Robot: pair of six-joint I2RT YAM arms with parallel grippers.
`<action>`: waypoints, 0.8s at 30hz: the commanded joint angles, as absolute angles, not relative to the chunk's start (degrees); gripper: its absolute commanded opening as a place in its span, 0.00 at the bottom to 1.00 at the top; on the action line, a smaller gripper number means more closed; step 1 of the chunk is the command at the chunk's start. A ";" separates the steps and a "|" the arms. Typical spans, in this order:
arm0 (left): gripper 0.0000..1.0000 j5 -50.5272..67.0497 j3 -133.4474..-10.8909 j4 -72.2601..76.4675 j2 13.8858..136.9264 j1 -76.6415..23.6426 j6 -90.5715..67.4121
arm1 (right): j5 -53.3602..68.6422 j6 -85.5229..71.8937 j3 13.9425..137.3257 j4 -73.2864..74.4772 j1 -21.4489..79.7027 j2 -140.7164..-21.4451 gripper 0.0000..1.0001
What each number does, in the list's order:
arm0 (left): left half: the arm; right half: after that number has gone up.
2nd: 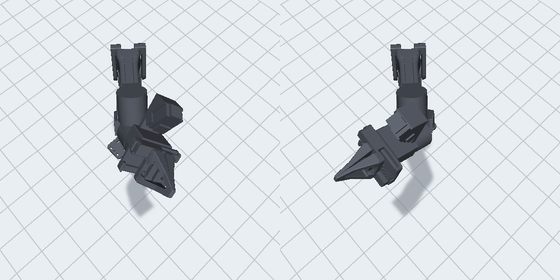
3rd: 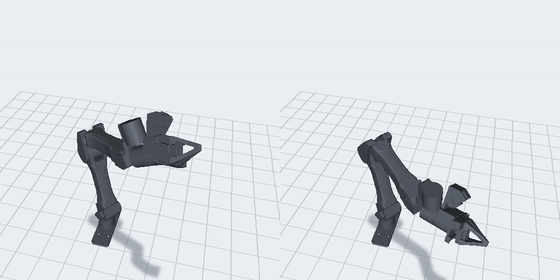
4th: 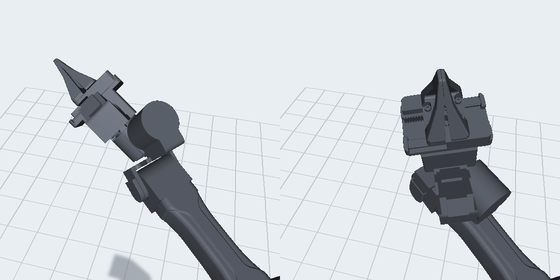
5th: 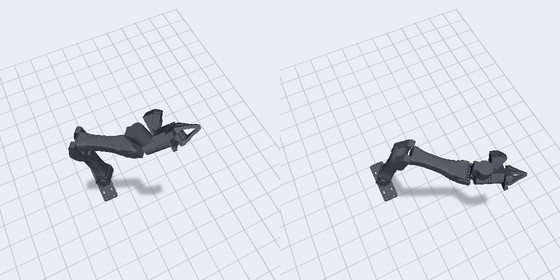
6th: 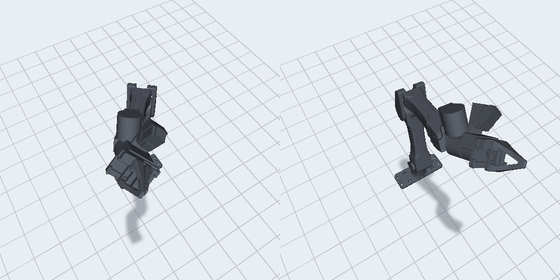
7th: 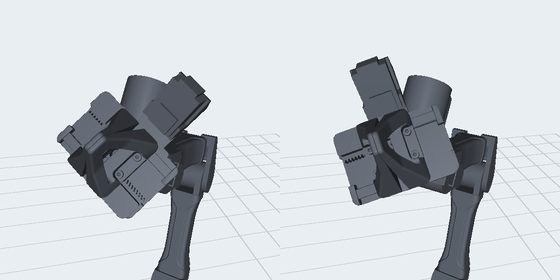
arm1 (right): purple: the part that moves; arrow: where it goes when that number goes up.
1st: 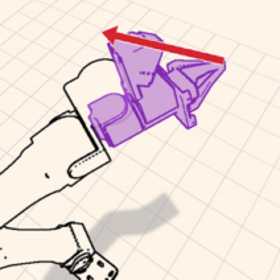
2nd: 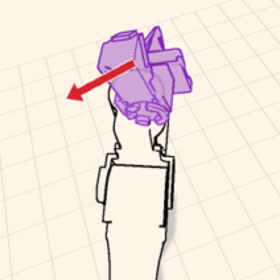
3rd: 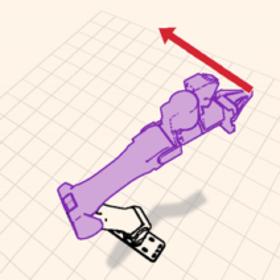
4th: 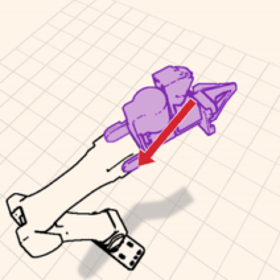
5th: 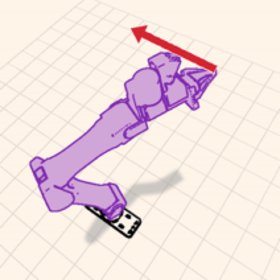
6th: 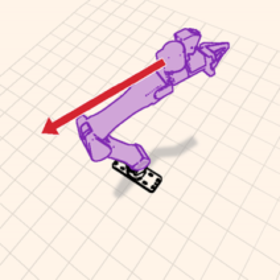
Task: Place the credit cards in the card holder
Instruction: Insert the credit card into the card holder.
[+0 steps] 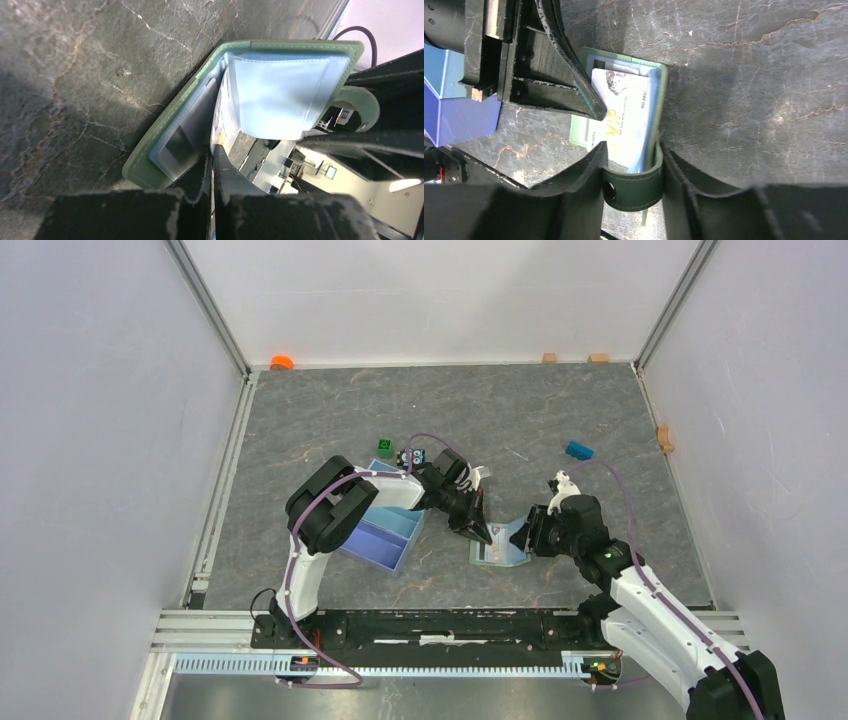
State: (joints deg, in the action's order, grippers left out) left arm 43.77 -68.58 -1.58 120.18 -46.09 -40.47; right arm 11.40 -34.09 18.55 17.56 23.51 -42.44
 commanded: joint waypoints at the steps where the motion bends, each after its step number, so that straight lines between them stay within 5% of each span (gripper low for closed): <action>1: 0.02 39.99 -67.85 -2.98 120.11 -46.15 -39.96 | 9.20 -33.36 18.66 17.56 23.50 -42.67 0.41; 10: 0.02 41.07 -67.59 -0.57 119.90 -46.23 -41.00 | 3.37 -31.13 18.54 21.85 23.53 -45.17 0.10; 24: 0.02 43.15 -67.06 3.52 121.05 -46.21 -43.59 | -3.60 -29.19 15.99 22.31 23.50 -50.21 0.00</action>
